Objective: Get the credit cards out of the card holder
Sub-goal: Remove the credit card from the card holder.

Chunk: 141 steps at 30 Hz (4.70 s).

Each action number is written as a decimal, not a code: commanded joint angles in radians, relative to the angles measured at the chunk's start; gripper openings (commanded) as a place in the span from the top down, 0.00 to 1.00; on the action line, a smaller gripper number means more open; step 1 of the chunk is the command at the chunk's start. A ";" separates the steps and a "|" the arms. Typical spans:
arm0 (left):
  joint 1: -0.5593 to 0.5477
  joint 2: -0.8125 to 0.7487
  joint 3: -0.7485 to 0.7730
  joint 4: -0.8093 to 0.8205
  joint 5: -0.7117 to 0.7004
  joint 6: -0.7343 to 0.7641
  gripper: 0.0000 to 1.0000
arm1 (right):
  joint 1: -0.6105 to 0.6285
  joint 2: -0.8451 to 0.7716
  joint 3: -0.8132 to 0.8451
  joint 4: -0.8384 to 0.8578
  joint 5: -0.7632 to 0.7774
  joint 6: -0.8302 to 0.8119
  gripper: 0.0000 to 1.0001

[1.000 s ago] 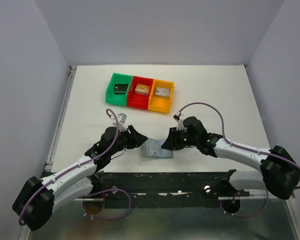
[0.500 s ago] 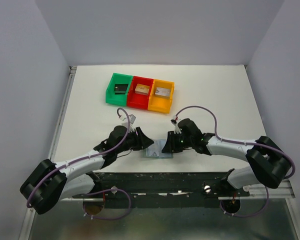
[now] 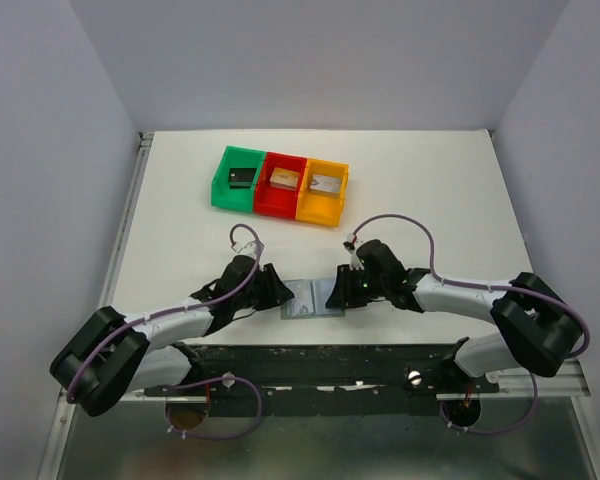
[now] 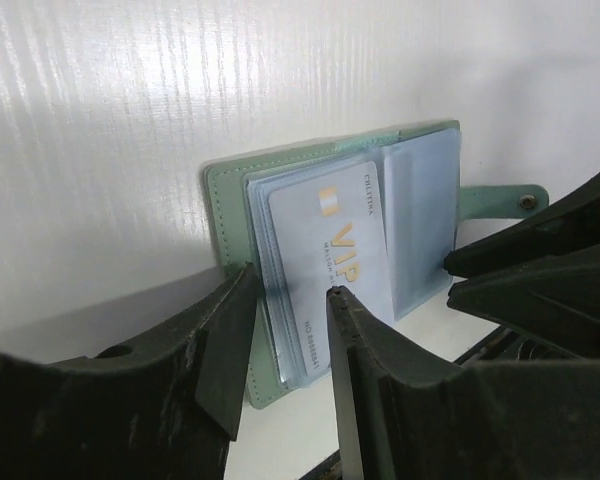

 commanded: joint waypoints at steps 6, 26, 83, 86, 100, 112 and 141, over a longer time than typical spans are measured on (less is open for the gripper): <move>0.046 -0.172 -0.046 -0.101 -0.062 0.018 0.49 | -0.003 -0.057 -0.001 -0.042 0.038 -0.022 0.62; 0.049 -0.168 -0.084 0.015 -0.001 0.007 0.89 | -0.003 0.118 0.089 0.301 -0.276 0.155 0.48; 0.049 -0.105 -0.146 0.052 -0.030 0.015 0.95 | -0.003 0.328 0.119 0.330 -0.203 0.254 0.50; 0.050 -0.106 -0.146 0.052 -0.030 0.013 0.95 | -0.003 0.331 0.114 0.352 -0.215 0.255 0.50; 0.049 -0.116 -0.149 0.040 -0.043 0.013 0.95 | -0.003 0.316 0.120 0.293 -0.187 0.220 0.49; 0.046 -0.088 -0.141 0.057 -0.026 0.015 0.95 | -0.003 0.351 0.135 0.389 -0.269 0.255 0.50; 0.040 -0.086 -0.160 0.070 -0.036 0.001 0.97 | -0.003 0.357 0.120 0.428 -0.259 0.274 0.47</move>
